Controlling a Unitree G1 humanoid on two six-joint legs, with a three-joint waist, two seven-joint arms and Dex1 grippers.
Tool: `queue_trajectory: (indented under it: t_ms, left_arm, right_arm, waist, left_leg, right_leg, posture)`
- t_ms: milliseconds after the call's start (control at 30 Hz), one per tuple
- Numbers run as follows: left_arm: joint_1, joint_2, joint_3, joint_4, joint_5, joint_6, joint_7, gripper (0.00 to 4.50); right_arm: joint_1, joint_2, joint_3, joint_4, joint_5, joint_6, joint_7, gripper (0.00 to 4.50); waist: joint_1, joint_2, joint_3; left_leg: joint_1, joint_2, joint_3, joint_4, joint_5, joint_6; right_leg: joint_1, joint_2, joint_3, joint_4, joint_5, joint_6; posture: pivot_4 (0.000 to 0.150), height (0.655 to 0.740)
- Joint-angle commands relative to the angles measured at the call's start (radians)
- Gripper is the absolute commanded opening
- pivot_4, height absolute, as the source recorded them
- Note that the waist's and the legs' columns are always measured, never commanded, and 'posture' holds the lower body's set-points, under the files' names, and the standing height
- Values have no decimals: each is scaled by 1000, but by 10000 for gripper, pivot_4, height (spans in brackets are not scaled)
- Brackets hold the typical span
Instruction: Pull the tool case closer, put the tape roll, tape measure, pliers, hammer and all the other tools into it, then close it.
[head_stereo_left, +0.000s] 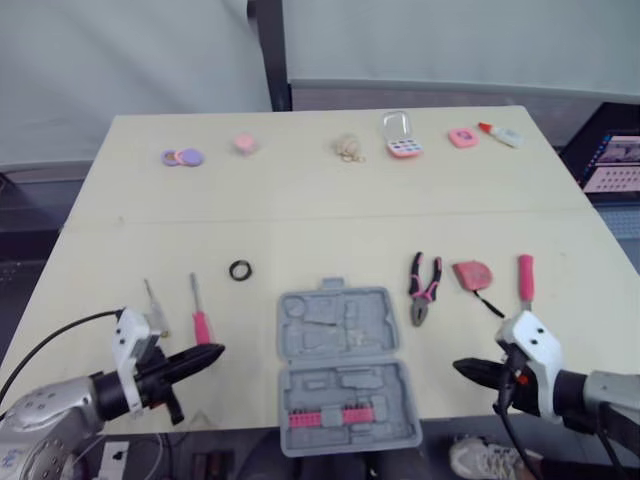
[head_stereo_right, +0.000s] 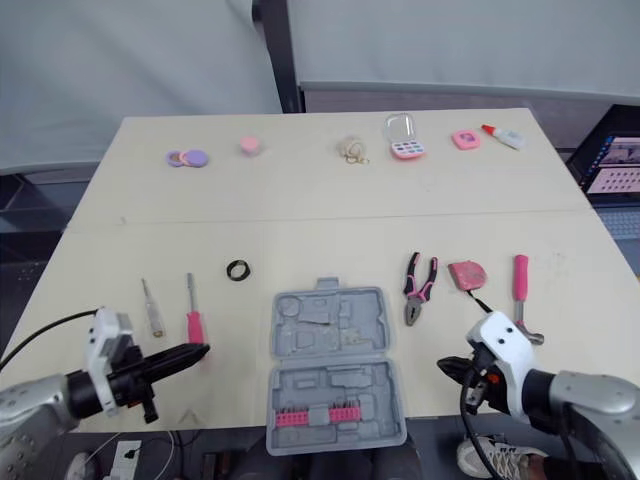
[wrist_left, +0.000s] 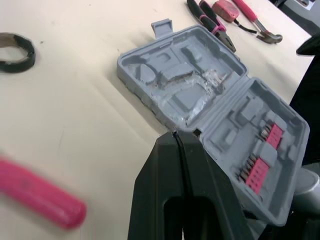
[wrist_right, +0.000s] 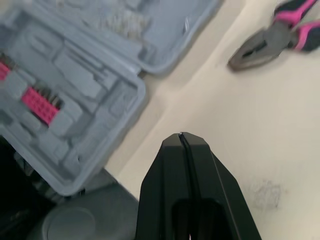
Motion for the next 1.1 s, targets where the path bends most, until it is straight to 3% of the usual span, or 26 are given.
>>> queue_trajectory:
  t_ms: [33,133,267,367,600,867,1100]
  left_arm:
    - [66,-12,64,38,-32,-76,-70,8677]
    - [129,-38,105,89,-32,-150,-106,23882]
    - [226,-76,126,120,-5,-256,-148,43922]
    - [300,-117,122,143,49,-362,-155,45000]
    - [340,-148,100,171,71,-443,-140,45000]
    - [275,-107,69,151,55,-400,-99,45000]
    - [101,70,-42,88,88,-173,0,45000]
  right_arm:
    - [67,6,-49,-9,15,-71,50,0]
    - [125,22,-71,8,3,-137,62,8845]
    - [197,40,-89,13,-11,-215,80,28600]
    - [230,55,-101,23,-16,-260,81,44218]
    - [248,59,-100,45,-21,-309,74,44734]
    - [224,53,-95,50,-27,-322,65,44734]
    - [181,42,-135,28,-56,-367,46,44734]
  waist:
    - [3,0,0]
    - [1,0,0]
    - [-3,0,0]
    - [-3,-1,0]
    - [4,-1,0]
    - [4,-1,0]
    - [5,0,0]
  left_leg:
    - [0,0,0,0,0,0]
    - [0,0,0,0,0,1]
    - [0,1,1,-1,-1,1]
    - [0,3,2,-1,-1,2]
    - [0,4,3,0,-3,4]
    - [1,4,3,0,-3,5]
    - [2,3,3,0,-3,4]
  right_leg:
    - [0,0,0,0,0,0]
    - [0,0,1,-1,0,0]
    - [0,0,1,-1,0,0]
    - [0,0,1,-4,0,-1]
    - [0,-1,2,-7,-1,-2]
    - [0,-1,2,-6,-1,-2]
    - [0,-1,2,0,-1,-1]
  posture:
    - [1500,7400]
    - [1500,7400]
    - [1500,7400]
    - [1500,7400]
    - [1500,7400]
    - [1500,7400]
    - [1500,7400]
